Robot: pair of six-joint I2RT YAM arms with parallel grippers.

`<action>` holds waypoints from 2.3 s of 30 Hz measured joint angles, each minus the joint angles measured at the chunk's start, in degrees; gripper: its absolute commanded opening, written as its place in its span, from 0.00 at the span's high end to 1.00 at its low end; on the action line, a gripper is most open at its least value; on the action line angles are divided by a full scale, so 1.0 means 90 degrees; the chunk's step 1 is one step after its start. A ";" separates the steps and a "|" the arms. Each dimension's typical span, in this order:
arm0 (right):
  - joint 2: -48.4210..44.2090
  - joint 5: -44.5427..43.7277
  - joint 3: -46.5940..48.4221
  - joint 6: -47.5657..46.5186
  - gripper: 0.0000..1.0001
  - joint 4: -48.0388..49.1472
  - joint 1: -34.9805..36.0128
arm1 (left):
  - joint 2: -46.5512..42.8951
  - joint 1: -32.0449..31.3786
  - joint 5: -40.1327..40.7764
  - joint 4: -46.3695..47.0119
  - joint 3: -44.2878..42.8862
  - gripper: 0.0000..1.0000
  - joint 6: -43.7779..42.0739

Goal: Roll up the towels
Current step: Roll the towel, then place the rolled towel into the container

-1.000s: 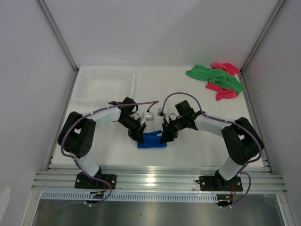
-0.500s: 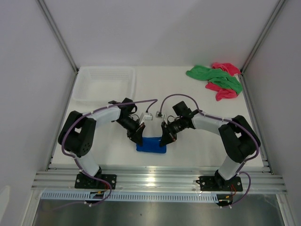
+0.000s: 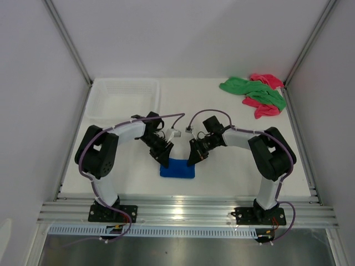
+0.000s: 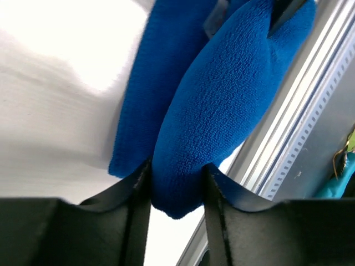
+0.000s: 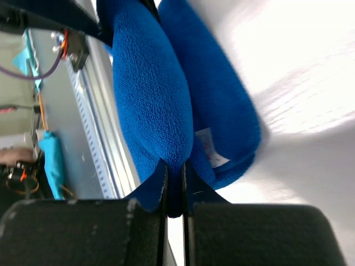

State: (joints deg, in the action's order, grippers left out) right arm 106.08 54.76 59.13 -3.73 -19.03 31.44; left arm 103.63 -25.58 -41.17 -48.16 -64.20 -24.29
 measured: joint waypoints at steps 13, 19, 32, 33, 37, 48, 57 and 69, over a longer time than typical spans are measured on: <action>0.0000 -0.0843 -0.0012 0.0316 0.92 0.0240 0.0231 | 0.0039 0.0036 0.0610 -0.0206 -0.0435 0.38 0.0199; 0.0000 -0.1008 0.0017 0.0318 0.92 0.0253 0.0287 | 0.0005 0.0041 0.0935 -0.0255 -0.1030 0.38 0.0199; -0.0002 -0.1158 0.0029 0.0597 0.89 0.0257 0.0304 | -0.1797 -0.0699 0.1576 0.0284 -0.0355 0.31 -0.1066; -0.0002 -0.1173 0.0029 0.0634 0.89 0.0257 0.0304 | -0.2110 -0.0964 0.1588 0.0469 -0.0102 0.22 -0.1280; -0.0002 -0.1226 0.0029 0.0784 0.89 0.0282 0.0306 | -0.3228 -0.1817 0.1620 0.1260 0.1073 0.18 -0.2025; -0.0063 -0.1423 -0.0080 0.1090 0.88 0.0619 0.0369 | -0.2720 -0.2871 0.2999 0.2800 0.2016 0.11 -0.2426; -0.0073 -0.1486 -0.0117 0.1146 0.87 0.0816 0.0401 | -0.2358 -0.2907 0.3359 0.2968 0.2079 0.06 -0.2531; -0.0073 -0.1588 -0.0117 0.1190 0.80 0.0872 0.0401 | -0.1809 -0.2907 0.3429 0.3240 0.2091 0.14 -0.2550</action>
State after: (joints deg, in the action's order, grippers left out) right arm 105.43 40.47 58.08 6.98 -11.18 35.05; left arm 87.35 -51.75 -10.31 -19.00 -45.39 -47.24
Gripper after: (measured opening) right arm 0.176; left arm 0.888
